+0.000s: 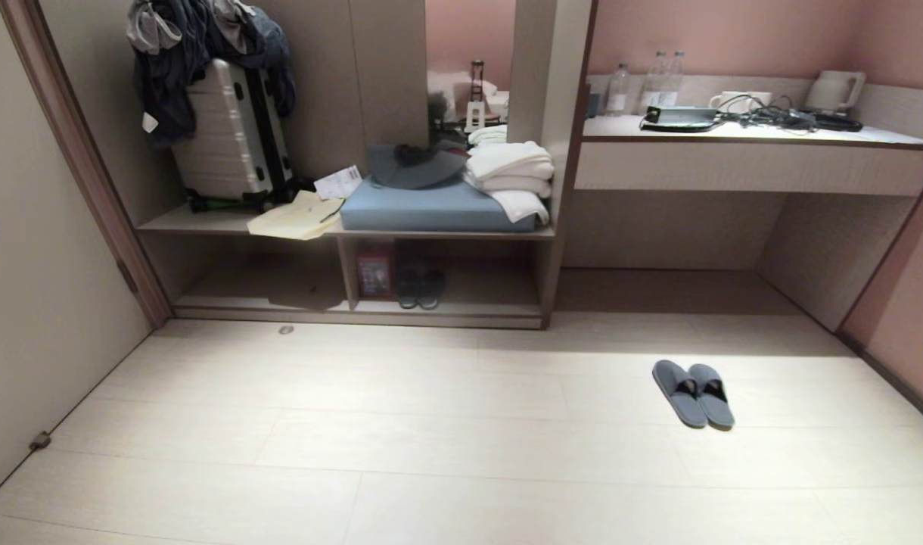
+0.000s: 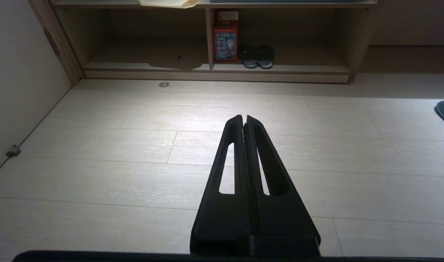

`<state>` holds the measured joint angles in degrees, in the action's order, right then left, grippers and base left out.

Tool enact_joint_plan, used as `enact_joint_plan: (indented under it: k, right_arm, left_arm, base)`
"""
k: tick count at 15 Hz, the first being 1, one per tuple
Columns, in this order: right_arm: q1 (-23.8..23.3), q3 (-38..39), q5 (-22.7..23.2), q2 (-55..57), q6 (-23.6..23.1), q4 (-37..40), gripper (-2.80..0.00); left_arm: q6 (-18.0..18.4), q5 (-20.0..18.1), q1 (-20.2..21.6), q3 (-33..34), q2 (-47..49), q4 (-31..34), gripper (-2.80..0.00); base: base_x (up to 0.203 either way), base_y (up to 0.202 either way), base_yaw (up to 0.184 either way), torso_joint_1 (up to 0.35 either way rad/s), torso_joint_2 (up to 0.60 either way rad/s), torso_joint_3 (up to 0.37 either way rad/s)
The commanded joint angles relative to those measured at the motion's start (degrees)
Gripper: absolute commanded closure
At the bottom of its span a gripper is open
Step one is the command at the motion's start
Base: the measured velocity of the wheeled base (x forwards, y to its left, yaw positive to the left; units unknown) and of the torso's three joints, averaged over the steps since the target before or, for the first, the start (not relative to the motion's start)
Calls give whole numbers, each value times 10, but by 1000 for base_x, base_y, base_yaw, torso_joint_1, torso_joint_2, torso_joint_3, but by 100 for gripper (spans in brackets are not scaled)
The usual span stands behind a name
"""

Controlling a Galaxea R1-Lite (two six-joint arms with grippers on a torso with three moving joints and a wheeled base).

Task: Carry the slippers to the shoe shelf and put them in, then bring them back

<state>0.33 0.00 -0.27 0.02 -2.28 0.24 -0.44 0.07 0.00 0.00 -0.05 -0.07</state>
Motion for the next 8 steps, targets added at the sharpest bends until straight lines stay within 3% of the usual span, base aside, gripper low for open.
enact_joint_plan:
  k: [1,7,8]
  right_arm:
    - [0,0,0,1,0,0,0]
    - [0,0,0,1,1,0,0]
    - [0,0,0,1,1,0,0]
  left_arm:
    - [0,0,0,0,0,0,0]
    - [0,0,0,1,0,0,0]
    - [0,0,0,0,0,0,0]
  base:
    - [0,0,0,0,0,0]
    - [0,0,0,0,0,0]
    - [-149,0,2,14,6,-6]
